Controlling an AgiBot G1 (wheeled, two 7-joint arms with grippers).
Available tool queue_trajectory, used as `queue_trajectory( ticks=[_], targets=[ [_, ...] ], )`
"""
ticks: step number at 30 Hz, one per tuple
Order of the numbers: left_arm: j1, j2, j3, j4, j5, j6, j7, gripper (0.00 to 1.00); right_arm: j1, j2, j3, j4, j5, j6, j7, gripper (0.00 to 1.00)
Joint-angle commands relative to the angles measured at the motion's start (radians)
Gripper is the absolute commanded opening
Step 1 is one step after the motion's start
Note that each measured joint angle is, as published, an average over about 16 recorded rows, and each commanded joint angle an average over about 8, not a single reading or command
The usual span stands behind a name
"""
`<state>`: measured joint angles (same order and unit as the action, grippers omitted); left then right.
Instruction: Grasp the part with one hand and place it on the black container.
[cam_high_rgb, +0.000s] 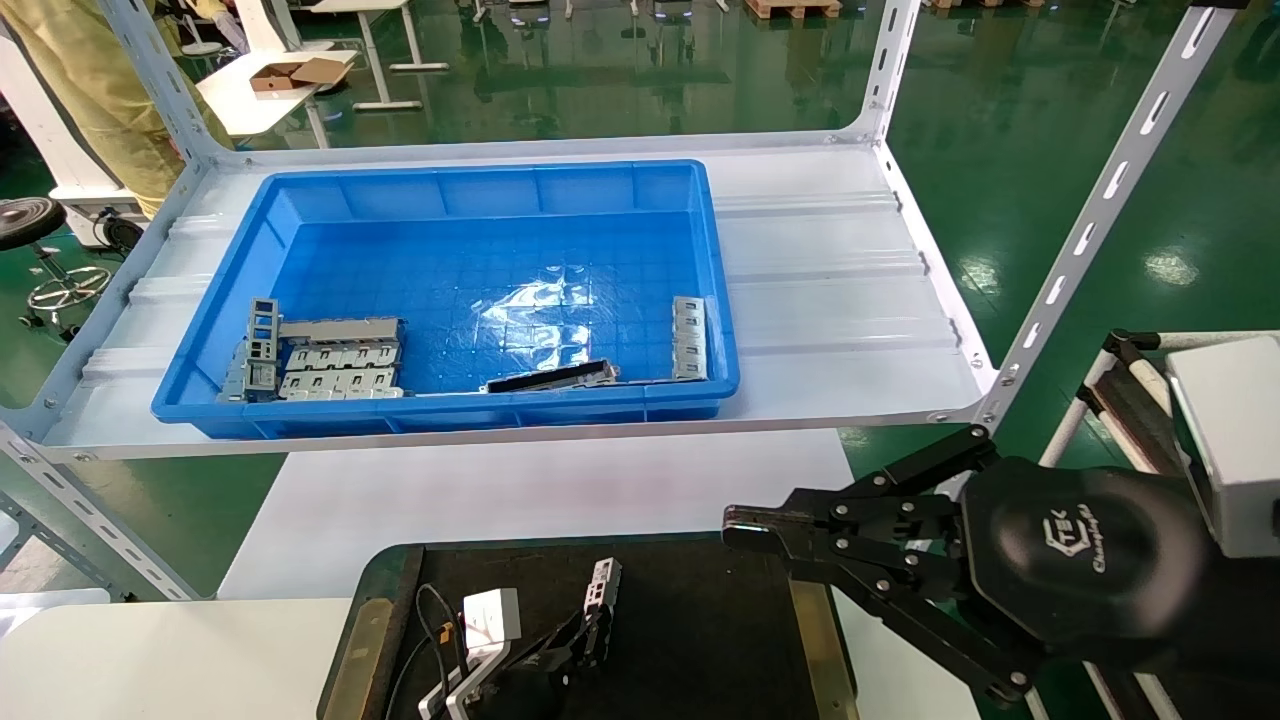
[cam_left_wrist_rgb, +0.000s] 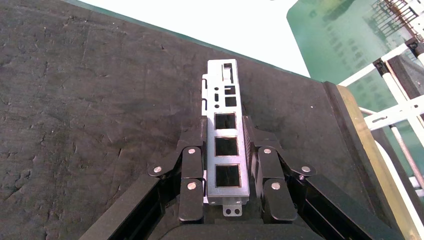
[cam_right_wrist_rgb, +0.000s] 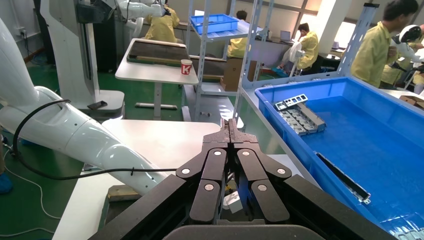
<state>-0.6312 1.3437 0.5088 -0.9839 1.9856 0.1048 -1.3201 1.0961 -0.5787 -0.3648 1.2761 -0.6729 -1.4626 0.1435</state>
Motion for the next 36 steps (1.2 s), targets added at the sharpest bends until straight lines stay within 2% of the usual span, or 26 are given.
queue_trajectory(
  ticks=[1,3,4,25,36],
  targets=[
    [0.0,0.0,0.0,0.001,0.006,-0.001,-0.009,0.83,0.0,0.0,0.0,0.0,0.0,0.0,0.0,1.0],
    [0.0,0.0,0.001,0.001,0.012,0.0,-0.017,0.98,0.0,0.0,0.0,0.0,0.0,0.0,0.0,1.0],
    [0.0,0.0,0.001,0.001,0.015,0.0,-0.021,1.0,0.0,0.0,0.0,0.0,0.0,0.0,0.0,1.0],
    [0.013,-0.002,-0.009,-0.044,0.096,0.01,-0.101,1.0,0.0,0.0,0.0,0.0,0.0,0.0,0.0,1.0],
    [0.063,-0.047,-0.064,-0.183,0.197,0.046,-0.09,1.0,0.0,0.0,-0.001,0.0,0.0,0.0,0.0,1.0]
  ],
)
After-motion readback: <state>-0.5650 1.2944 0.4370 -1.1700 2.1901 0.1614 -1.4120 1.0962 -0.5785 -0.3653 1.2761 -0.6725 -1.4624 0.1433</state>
